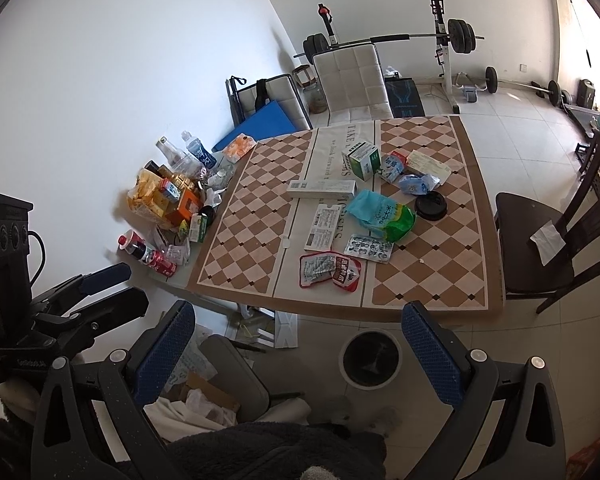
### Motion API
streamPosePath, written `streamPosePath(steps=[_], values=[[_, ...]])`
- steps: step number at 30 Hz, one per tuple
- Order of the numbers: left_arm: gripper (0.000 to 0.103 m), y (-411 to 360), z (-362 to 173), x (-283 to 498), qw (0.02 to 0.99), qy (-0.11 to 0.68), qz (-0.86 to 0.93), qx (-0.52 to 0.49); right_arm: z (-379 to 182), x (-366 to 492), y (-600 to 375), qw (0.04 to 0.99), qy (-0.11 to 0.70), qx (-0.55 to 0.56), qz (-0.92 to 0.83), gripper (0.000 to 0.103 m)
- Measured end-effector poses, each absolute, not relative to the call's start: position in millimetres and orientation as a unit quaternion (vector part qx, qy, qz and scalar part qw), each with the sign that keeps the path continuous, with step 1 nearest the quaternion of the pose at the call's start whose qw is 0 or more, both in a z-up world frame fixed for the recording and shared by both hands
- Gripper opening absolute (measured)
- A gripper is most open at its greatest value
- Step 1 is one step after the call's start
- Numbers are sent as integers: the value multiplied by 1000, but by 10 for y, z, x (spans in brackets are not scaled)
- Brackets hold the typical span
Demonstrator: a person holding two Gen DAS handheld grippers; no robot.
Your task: Collect trash
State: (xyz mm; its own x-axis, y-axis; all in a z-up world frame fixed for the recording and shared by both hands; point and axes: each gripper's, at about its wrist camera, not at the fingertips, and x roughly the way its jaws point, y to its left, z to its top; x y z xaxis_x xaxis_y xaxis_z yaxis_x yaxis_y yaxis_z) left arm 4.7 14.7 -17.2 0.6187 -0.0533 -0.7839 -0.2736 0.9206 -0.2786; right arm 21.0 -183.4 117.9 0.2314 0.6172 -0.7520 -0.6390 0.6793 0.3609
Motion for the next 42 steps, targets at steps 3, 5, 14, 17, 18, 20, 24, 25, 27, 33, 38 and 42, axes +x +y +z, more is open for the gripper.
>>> streamPosePath(steps=[3, 5, 14, 17, 18, 20, 24, 25, 27, 33, 38, 42], values=[[103, 143, -173, 46, 879, 432, 63, -190, 1182, 210, -1826, 785, 473, -12, 400, 103], [103, 137, -174, 56, 879, 432, 63, -190, 1183, 211, -1821, 785, 473, -13, 400, 103], [103, 160, -178, 114, 878, 436, 58, -191, 1173, 223, -1815, 785, 475, -12, 398, 103], [103, 202, -191, 157, 880, 434, 84, -174, 1173, 229, -1828, 789, 475, -10, 390, 103], [103, 231, -217, 191, 880, 436, 110, -155, 1174, 243, -1834, 792, 474, -9, 384, 103], [103, 310, -297, 259, 880, 432, 162, -111, 1159, 308, -1856, 804, 475, -8, 359, 103], [103, 547, -674, 499, 865, 442, 229, -70, 1039, 541, -1851, 833, 468, -33, 292, 103], [103, 623, -792, 581, 856, 453, 238, -72, 987, 612, -1807, 838, 469, -45, 276, 103], [103, 719, -1020, 746, 842, 474, 246, -79, 868, 781, -1763, 838, 476, -62, 258, 103], [103, 863, -1682, 1309, 785, 545, 251, -155, 346, 1617, -1574, 819, 515, -91, 235, 103], [103, 906, -2331, 2084, 710, 596, 256, -273, -302, 2641, -1348, 793, 548, -124, 237, 103], [103, 917, -2857, 2756, 645, 617, 262, -368, -852, 3634, -1152, 759, 583, -141, 251, 103]])
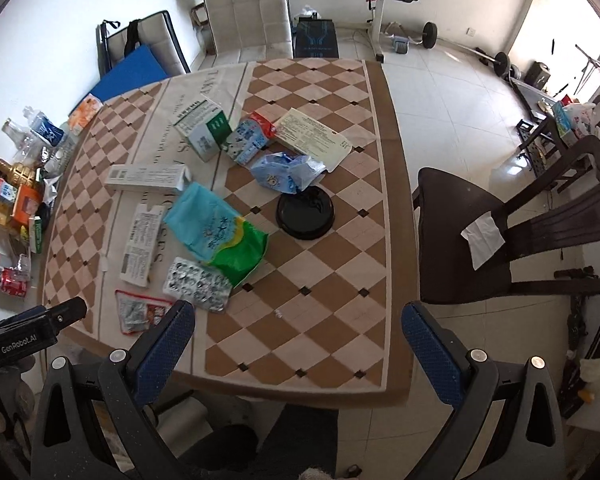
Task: Collect trash
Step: 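Grasp the blue-green rice bag with left gripper while right gripper grasps white medicine box, then lift the rice bag and medicine box off the table toward the floor bin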
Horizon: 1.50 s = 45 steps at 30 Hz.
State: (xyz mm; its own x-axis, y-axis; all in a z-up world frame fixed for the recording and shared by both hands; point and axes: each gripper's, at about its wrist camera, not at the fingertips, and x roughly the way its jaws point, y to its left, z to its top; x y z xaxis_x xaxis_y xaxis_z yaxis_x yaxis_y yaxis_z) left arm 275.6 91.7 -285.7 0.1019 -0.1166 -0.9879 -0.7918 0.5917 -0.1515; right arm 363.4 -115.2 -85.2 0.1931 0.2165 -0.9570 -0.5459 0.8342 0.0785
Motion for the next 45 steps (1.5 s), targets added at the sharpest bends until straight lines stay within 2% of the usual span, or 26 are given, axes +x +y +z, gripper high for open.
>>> streamPosePath(steps=[5, 10, 14, 23, 24, 25, 26, 27, 29, 30, 32, 33, 45], values=[[103, 1046, -3532, 3410, 560, 625, 258, -479, -1332, 4699, -866, 735, 603, -179, 253, 103], [103, 1187, -4008, 3579, 480, 618, 288, -552, -1741, 5436, -466, 707, 615, -214, 276, 103], [103, 1269, -4001, 3605, 470, 617, 316, -546, -2061, 5729, -133, 683, 623, -238, 296, 103], [100, 1362, -3804, 3494, 499, 646, 345, -463, -2828, 5882, 612, 634, 634, -307, 319, 103], [97, 1356, -3858, 3534, 500, 649, 347, -457, -2886, 5869, 661, 630, 634, -314, 320, 103], [82, 1361, -3866, 3502, 500, 653, 345, -452, -2936, 5849, 699, 627, 633, -323, 319, 103], [78, 1371, -3867, 3472, 499, 658, 344, -446, -2977, 5830, 728, 624, 632, -331, 318, 100], [78, 1383, -3896, 3507, 501, 661, 345, -440, -3011, 5812, 742, 622, 633, -336, 316, 93], [62, 1386, -3871, 3473, 507, 667, 337, -429, -3015, 5779, 739, 627, 627, -339, 314, 92], [59, 1378, -3830, 3453, 514, 665, 334, -427, -3015, 5780, 718, 628, 630, -338, 309, 91], [40, 1364, -3740, 3438, 527, 668, 331, -408, -2999, 5782, 638, 632, 635, -329, 297, 91], [36, 1355, -3718, 3418, 533, 673, 332, -391, -2972, 5778, 582, 638, 635, -324, 292, 90], [30, 1147, -2785, 3361, 611, 669, 349, -240, -2431, 5315, 4, 687, 617, -260, 281, 81]])
